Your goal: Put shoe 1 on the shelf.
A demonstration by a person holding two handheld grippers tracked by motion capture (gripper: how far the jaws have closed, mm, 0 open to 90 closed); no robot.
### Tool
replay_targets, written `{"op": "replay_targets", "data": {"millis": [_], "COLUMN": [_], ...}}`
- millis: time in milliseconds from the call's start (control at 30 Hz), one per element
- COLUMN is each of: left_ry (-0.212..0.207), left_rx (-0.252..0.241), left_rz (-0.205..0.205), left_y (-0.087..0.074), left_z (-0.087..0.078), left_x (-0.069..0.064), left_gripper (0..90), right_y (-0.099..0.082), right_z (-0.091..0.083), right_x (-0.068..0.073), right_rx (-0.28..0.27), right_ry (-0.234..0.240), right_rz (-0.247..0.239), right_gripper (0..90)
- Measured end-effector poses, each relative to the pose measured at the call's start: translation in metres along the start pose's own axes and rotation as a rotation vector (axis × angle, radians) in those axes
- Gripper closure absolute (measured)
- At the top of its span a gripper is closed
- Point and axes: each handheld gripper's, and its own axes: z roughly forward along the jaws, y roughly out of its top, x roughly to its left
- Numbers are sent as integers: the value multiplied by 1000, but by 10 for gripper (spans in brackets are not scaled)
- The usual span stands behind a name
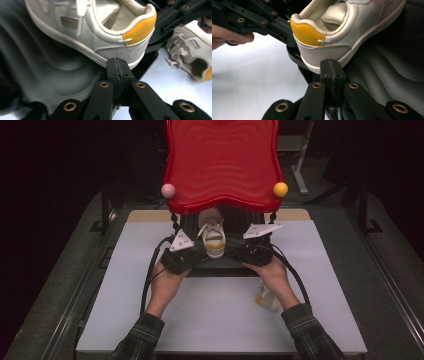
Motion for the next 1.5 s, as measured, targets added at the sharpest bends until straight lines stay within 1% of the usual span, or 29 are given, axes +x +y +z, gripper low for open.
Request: {"op": "replay_targets", "data": {"millis": [67,100,133,233,267,300,333,367,400,467,500,600,700,767,833,867,933,1033,1100,1167,1267,1333,1400,1433,1467,1500], "left_ry": [-7,-19,-19,-54,-54,-81,-91,-91,-97,-88,-83,-82,-71,-66,-56,-56,-57,-58,-57,-54,-59,-61,-56,-62,-67,-75], "left_rx": [-10,-14,-14,-8,-8,-21,-28,-28,-42,-41,-49,-49,-43,-43,-43,-45,-42,-41,-43,-41,-33,-31,-29,-26,-24,-18], "left_rz": [-9,-19,-19,11,11,30,27,27,34,39,34,31,34,28,27,17,16,10,8,8,2,-6,-4,-1,-4,3], "left_y": [-2,-3,-3,-3,-3,-1,1,1,4,6,6,6,6,7,8,8,8,8,9,9,8,7,5,4,3,1], "left_z": [-1,-3,-3,-9,-9,-10,-9,-9,-7,-4,-2,-1,-2,-1,0,1,2,7,8,9,11,10,8,7,4,3], "left_x": [1,1,1,-7,-7,-11,-13,-13,-15,-16,-15,-13,-10,-8,-7,-6,-6,-4,-2,-1,-1,-1,-2,-2,-3,-4], "left_gripper": [900,896,894,892,887,887,884,883,881,880,880,898,899,900,900,900,900,900,900,900,900,895,867,863,856,848], "right_y": [1,1,1,2,2,3,3,2,2,2,3,3,3,4,4,4,4,4,4,4,4,4,4,3,3,2], "right_z": [2,2,2,2,2,2,2,2,2,3,3,4,7,9,11,12,15,17,15,12,6,0,-4,-8,-10,-12], "right_x": [0,0,0,1,1,1,1,1,1,1,1,1,0,-1,-3,-5,-6,-8,-7,-5,-3,0,2,3,3,3], "right_rx": [-2,-4,-4,-12,-12,-15,-15,-16,-17,-20,-21,-19,-24,-29,-38,-39,-33,-30,-30,-15,-9,-11,-11,-8,-4,1], "right_ry": [9,12,12,19,19,22,22,23,23,27,27,21,13,5,7,6,7,-1,-2,-2,1,3,7,7,9,11], "right_rz": [1,0,0,-1,-1,0,1,3,7,10,9,9,19,24,38,44,60,55,55,48,36,20,15,9,16,16], "right_gripper": [896,896,896,896,896,896,896,896,896,896,896,896,896,896,896,896,896,896,895,895,894,893,894,894,894,895]}}
